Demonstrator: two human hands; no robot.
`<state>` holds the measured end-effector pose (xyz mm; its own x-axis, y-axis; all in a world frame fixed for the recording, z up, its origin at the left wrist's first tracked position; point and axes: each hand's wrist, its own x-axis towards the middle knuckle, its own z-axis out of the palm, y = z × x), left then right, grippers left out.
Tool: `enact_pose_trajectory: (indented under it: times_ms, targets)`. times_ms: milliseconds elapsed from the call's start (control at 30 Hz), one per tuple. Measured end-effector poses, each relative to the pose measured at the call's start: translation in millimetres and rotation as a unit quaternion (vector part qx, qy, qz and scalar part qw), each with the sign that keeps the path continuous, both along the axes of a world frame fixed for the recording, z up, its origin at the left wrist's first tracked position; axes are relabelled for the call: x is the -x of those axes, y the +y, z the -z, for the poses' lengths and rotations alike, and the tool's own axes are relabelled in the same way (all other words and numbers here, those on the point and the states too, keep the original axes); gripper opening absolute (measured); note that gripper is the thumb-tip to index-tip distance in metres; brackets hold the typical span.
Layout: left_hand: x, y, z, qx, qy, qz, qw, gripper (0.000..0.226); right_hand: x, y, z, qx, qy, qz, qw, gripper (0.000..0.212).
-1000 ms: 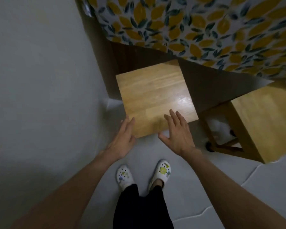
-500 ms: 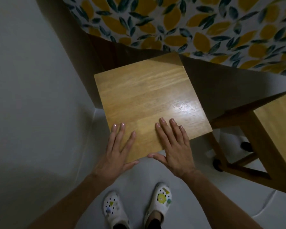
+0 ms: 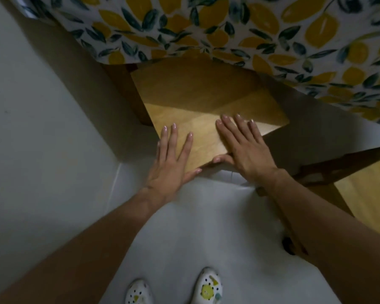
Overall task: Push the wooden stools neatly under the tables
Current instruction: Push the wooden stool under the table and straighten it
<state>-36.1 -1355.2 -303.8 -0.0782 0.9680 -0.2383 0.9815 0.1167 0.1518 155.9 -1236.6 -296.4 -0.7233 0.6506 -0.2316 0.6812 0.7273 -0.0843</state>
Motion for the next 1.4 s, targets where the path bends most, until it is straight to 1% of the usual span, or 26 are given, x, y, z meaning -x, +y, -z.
enact_pose_trajectory:
  times_ms: [133, 200, 267, 333, 367, 433, 467, 533, 633, 733, 900, 1033, 1167, 1267, 1333, 1400]
  targets:
    - [-0.1, 32.6, -7.3, 0.019, -0.004, -0.013, 1.0, 0.09, 6.1, 26.4, -12.1, 0.024, -0.018, 0.037, 0.999, 0.083]
    - [1.0, 39.4, -13.1, 0.049, -0.003, -0.018, 0.999, 0.092, 10.6, 27.6, -18.9, 0.039, -0.029, 0.052, 0.997, 0.085]
    - [1.8, 40.1, -22.0, 0.091, 0.001, -0.01, 0.996, 0.099, 8.8, 21.7, -23.6, 0.061, -0.024, 0.077, 0.995, 0.084]
    - [0.3, 34.6, -33.2, 0.108, -0.014, -0.001, 0.994, 0.105, -0.8, 7.4, -29.1, 0.085, 0.011, 0.113, 0.99, 0.08]
    - [-2.6, 29.2, -38.6, 0.1, -0.035, -0.006, 0.994, 0.106, -7.5, -2.8, -32.5, 0.098, 0.042, 0.127, 0.986, 0.077]
    - [-14.3, 13.7, -49.4, 0.069, -0.092, -0.03, 0.993, 0.104, -23.1, -28.4, -40.2, 0.116, 0.132, 0.154, 0.972, 0.069]
    - [-23.2, 4.5, -54.1, 0.057, -0.117, -0.036, 0.991, 0.103, -31.7, -42.5, -44.2, 0.112, 0.176, 0.173, 0.963, 0.065]
    - [-45.1, -14.7, -61.4, 0.051, -0.145, -0.028, 0.988, 0.1, -50.1, -69.6, -49.5, 0.088, 0.228, 0.223, 0.944, 0.06]
    - [-84.4, -34.5, -67.1, 0.043, -0.165, -0.006, 0.985, 0.093, -89.9, -104.7, -56.2, 0.062, 0.246, 0.309, 0.917, 0.06]
    - [-135.4, -45.7, -74.8, 0.05, -0.175, 0.019, 0.983, 0.09, -146.6, -131.2, -67.0, 0.043, 0.222, 0.352, 0.908, 0.061]
    - [-236.9, -61.2, -82.0, 0.052, -0.209, 0.093, 0.972, 0.085, -269.3, -162.1, -79.7, 0.03, 0.182, 0.352, 0.918, 0.059]
    - [-313.2, -64.3, -65.6, 0.042, -0.218, 0.104, 0.97, 0.085, -365.3, -168.0, -67.2, 0.032, 0.176, 0.333, 0.926, 0.063]
    - [-399.5, -72.4, -44.1, 0.07, -0.204, 0.103, 0.971, 0.098, -442.6, -163.2, -42.0, 0.044, 0.164, 0.277, 0.946, 0.069]
    - [-458.1, -85.6, -32.9, 0.086, -0.172, 0.069, 0.979, 0.111, -485.4, -154.3, -28.3, 0.06, 0.118, 0.21, 0.969, 0.075]
    - [-478.7, -89.9, -29.5, 0.091, -0.152, 0.032, 0.984, 0.121, -504.4, -145.2, -22.1, 0.063, 0.07, 0.155, 0.983, 0.08]
    - [-486.3, -90.5, -28.2, 0.1, -0.132, 0.022, 0.986, 0.128, -515.7, -139.0, -15.1, 0.053, 0.042, 0.114, 0.991, 0.085]
